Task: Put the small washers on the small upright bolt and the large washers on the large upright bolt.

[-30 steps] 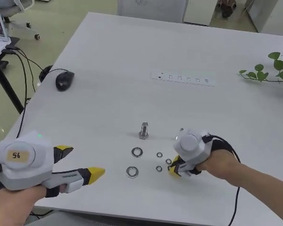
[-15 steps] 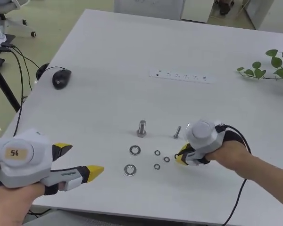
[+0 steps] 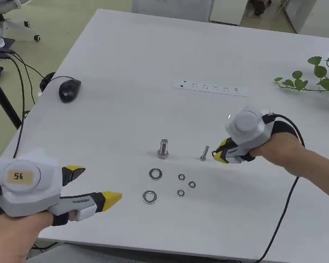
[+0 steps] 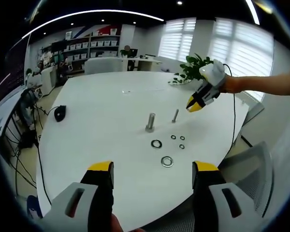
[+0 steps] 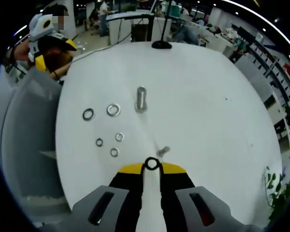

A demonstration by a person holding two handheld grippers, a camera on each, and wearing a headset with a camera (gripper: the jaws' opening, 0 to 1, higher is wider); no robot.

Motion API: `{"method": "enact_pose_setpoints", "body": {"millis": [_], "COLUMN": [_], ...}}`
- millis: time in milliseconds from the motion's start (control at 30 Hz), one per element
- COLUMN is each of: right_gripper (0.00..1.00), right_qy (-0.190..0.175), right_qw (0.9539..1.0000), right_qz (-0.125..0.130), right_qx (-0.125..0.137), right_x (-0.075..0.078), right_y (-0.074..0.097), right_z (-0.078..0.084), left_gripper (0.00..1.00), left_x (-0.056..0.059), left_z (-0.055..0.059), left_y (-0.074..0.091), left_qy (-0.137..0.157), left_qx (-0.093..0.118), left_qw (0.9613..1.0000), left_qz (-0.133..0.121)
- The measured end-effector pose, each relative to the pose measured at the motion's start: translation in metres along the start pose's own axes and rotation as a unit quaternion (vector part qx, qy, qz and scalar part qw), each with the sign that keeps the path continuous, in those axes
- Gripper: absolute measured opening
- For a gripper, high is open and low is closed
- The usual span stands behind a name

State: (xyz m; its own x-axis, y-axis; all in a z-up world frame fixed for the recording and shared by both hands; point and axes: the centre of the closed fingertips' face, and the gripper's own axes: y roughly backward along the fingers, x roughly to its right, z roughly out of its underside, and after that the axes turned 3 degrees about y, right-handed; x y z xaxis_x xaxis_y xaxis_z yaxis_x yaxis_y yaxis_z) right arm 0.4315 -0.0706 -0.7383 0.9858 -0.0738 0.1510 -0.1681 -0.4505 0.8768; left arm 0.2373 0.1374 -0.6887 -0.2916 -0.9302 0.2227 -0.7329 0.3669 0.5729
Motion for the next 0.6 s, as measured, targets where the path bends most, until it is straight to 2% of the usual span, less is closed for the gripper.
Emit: {"method": "enact_pose_setpoints", "body": {"millis": [367,433,600], "right_gripper": [0.13,0.13,0.13], "right_qy": [0.027,0.034,0.046], "right_qw": [0.9996,0.9993,0.9983], "right_qz": [-0.004,-0.01,-0.025], "right_qx": [-0.006,-0.011,-0.025], "right_x": [0.024,0.025,0.016], "right_y": [0.003,0.0,-0.005], "right_z": [-0.015,-0.016,-0.019], "left_gripper": [0.65,0.65,0.65], "left_x": [-0.003,-0.003,-0.003], "left_z": [0.002,0.002,0.001], "left_y": [0.003,0.003,0.002], "left_qy": [0.003,0.002,0.003], "left_qx": [-0.002,-0.002,-0.002], "left_qw": [1.0,1.0,1.0], "left_qz": [-0.002,-0.002,-0.002]}}
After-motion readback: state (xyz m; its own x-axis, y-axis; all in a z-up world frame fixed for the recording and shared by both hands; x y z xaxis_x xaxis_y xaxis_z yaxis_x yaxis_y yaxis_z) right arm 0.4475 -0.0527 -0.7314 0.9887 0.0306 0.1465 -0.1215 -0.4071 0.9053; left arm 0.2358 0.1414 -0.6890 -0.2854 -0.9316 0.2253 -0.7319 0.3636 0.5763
